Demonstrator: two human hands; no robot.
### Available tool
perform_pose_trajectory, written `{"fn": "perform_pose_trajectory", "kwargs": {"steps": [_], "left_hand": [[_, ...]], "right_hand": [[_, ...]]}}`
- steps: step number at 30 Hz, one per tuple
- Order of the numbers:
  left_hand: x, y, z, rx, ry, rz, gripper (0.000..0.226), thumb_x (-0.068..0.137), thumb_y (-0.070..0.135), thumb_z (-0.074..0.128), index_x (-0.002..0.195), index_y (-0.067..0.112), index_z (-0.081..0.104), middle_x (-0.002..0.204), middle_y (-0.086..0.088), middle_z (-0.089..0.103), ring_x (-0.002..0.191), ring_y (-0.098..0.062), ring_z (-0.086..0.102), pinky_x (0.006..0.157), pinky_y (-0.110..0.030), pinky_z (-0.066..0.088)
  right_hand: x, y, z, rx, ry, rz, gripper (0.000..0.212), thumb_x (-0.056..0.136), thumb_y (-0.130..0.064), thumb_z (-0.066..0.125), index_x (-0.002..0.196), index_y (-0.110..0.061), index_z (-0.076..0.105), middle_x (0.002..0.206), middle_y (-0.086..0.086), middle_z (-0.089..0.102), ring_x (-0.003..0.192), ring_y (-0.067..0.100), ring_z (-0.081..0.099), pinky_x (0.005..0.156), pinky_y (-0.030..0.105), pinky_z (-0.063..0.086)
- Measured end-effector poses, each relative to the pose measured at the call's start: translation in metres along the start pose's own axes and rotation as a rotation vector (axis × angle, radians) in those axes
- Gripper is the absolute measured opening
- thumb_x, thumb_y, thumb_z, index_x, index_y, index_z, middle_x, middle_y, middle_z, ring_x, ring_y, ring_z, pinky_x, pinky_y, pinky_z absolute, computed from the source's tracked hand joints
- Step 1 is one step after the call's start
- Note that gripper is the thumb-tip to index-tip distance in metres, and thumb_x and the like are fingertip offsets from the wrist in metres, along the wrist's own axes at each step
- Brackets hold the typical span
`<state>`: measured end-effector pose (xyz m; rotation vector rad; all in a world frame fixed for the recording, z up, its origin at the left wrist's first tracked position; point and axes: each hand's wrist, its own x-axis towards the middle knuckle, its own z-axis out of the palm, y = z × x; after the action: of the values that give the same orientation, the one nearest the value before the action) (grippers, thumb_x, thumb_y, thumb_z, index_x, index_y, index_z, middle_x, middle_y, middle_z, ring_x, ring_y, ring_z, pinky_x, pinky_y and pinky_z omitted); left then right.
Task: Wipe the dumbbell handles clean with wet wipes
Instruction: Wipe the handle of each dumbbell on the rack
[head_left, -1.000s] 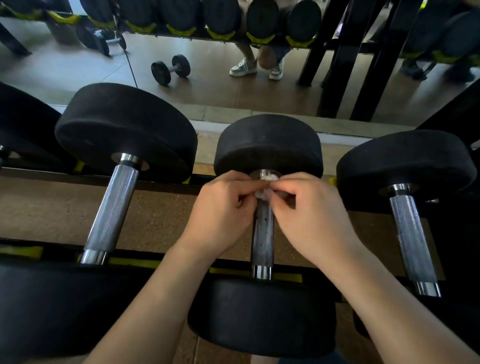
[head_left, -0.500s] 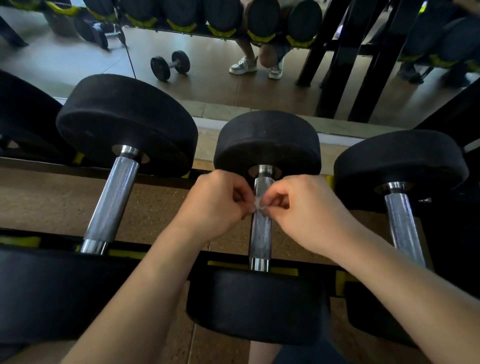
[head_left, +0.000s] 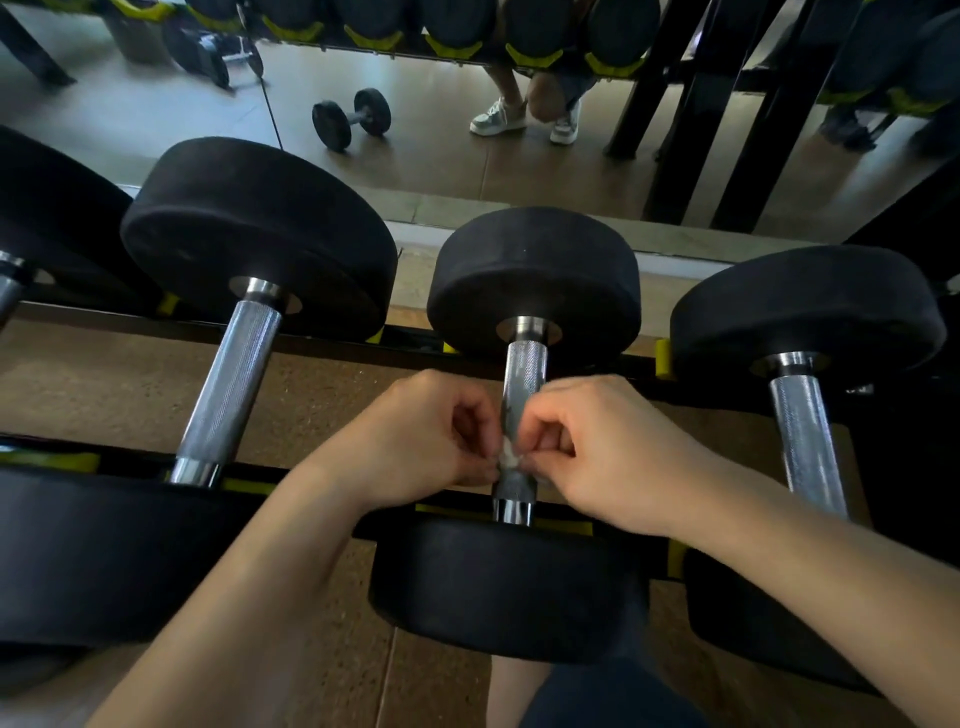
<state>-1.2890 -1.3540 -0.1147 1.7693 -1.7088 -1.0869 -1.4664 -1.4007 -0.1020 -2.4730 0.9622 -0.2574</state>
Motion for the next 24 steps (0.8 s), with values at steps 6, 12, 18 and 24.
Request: {"fn": "perform_pose_trajectory", "kwargs": {"steps": [6,12,18,24], "left_hand": [[-0.005,0.000,-0.008,-0.119,-0.053,-0.165,0.018,0.073,0.001,0.078,0.078,0.017,0.072,0.072,-0.003,0.074,0.068,-0.014,0.070,0.065,-0.024,0.054],[-0.010,0.002,-0.004,0.128,-0.105,-0.196,0.018,0.077,0.019,0.077,0.064,0.031,0.073,0.063,0.018,0.068,0.064,0.007,0.060,0.065,-0.014,0.044],[-0.008,0.002,0.000,0.010,0.139,-0.136,0.011,0.080,0.021,0.075,0.075,0.030,0.072,0.070,0.014,0.068,0.071,0.000,0.062,0.070,-0.022,0.048],[0.000,0.003,0.004,-0.239,0.384,-0.108,0.017,0.086,0.008,0.068,0.091,0.025,0.069,0.078,-0.002,0.071,0.080,-0.022,0.069,0.070,-0.033,0.059]], "right_hand": [[0.014,-0.007,-0.002,-0.252,-0.167,-0.336,0.014,0.088,-0.023,0.062,0.096,-0.018,0.073,0.092,-0.003,0.053,0.082,0.019,0.056,0.071,0.034,0.048],[0.017,-0.003,-0.004,-0.251,-0.308,-0.494,0.019,0.085,-0.012,0.061,0.094,-0.019,0.076,0.095,-0.004,0.064,0.089,0.016,0.062,0.076,0.030,0.050],[0.030,0.010,-0.013,-0.385,-0.132,-0.582,0.021,0.080,-0.001,0.058,0.092,-0.011,0.071,0.081,0.003,0.060,0.071,0.022,0.059,0.059,0.036,0.052],[0.023,0.011,-0.005,-0.412,-0.001,-0.478,0.011,0.077,0.002,0.058,0.078,-0.006,0.065,0.081,-0.001,0.042,0.055,0.018,0.046,0.047,0.033,0.045]]}}
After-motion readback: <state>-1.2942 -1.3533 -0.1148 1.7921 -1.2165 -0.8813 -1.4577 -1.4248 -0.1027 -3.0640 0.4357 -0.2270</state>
